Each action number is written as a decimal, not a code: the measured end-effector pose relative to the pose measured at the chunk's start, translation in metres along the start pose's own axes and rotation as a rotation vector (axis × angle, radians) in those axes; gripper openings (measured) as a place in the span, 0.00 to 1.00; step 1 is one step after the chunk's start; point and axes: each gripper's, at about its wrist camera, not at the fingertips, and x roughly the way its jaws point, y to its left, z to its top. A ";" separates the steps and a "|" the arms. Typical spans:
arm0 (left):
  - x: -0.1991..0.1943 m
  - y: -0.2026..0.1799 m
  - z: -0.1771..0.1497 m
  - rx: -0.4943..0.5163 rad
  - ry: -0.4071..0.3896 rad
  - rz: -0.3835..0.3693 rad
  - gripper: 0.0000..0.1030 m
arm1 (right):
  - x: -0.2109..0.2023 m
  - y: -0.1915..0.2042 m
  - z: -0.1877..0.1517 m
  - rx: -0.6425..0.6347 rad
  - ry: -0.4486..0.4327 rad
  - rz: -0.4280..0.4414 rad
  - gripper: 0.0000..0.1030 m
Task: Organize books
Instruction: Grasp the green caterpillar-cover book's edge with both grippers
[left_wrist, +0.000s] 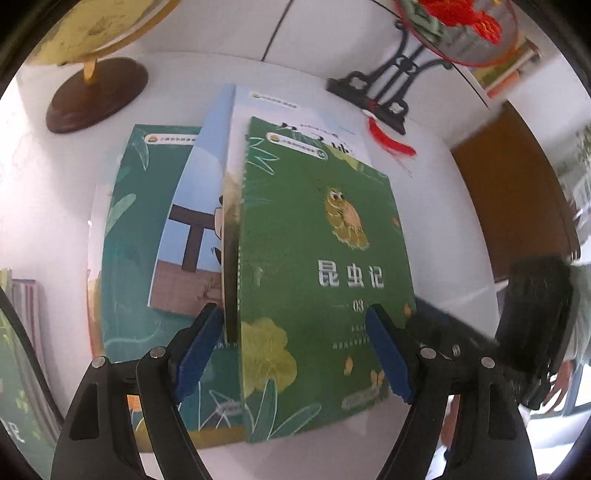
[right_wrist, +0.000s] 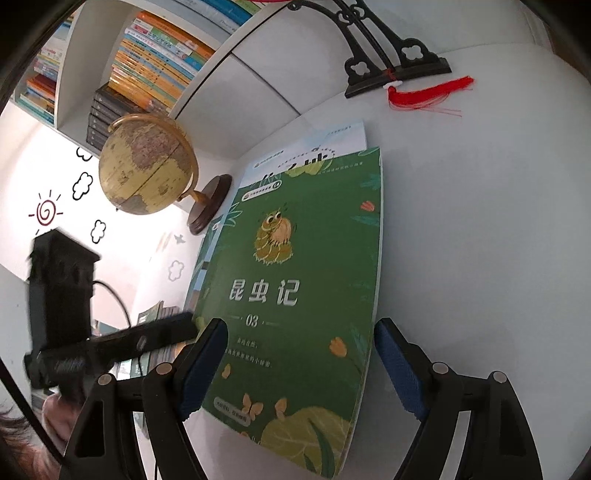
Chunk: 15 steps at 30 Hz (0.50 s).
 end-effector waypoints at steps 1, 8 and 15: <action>0.000 -0.001 0.000 0.003 -0.001 0.004 0.73 | -0.001 0.000 -0.002 0.004 0.003 0.008 0.79; -0.003 -0.002 -0.024 0.006 0.043 0.031 0.61 | -0.007 0.002 -0.016 -0.014 0.040 -0.015 0.65; -0.011 0.007 -0.046 -0.032 0.071 -0.009 0.61 | -0.011 -0.002 -0.027 0.042 0.049 0.043 0.68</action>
